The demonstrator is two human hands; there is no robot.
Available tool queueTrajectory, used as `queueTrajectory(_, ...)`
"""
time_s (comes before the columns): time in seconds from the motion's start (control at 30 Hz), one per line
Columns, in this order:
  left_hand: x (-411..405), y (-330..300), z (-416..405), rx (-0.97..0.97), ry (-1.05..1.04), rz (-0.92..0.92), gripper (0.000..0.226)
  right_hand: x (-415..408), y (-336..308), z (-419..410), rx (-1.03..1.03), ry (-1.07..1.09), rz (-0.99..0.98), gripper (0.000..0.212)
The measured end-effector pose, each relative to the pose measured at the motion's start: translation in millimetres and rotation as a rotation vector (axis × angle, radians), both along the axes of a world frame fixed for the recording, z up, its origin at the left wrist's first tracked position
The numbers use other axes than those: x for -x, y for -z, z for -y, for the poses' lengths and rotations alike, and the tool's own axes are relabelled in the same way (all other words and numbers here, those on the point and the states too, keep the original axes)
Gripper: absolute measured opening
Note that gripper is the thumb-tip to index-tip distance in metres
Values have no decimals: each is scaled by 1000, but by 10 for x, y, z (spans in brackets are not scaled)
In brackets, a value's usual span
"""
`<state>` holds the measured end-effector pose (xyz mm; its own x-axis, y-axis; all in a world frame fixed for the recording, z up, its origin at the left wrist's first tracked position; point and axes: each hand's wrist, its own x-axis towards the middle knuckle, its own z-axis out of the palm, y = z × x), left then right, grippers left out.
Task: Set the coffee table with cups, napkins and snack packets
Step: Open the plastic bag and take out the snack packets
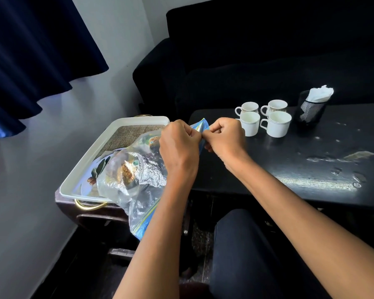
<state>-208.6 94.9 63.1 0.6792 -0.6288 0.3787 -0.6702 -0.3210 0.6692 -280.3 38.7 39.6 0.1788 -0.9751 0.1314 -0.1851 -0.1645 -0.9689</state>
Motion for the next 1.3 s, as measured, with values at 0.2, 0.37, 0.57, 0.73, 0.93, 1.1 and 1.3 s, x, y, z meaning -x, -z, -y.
queueTrajectory(0.2,-25,-2,-45,7,61,29,11,17,-19,3,-151,-100,106,9)
queueTrajectory(0.37,-34,10,-54,3,154,-13,16,69,-3,-41,-464,-281,270,26)
queueTrajectory(0.57,-65,60,-14,-146,175,-3,24,27,30,-50,-400,-217,206,22)
queueTrajectory(0.73,-67,74,-2,-151,153,70,12,21,122,-61,-339,-181,189,23)
queueTrajectory(0.93,-51,29,4,-14,64,111,9,-24,42,3,-217,-128,158,28)
queueTrajectory(1.1,-95,-5,10,42,-12,146,8,8,184,-136,-104,-62,45,13)
queueTrajectory(1.3,-83,45,4,23,30,97,12,95,200,-106,-209,-121,178,14)
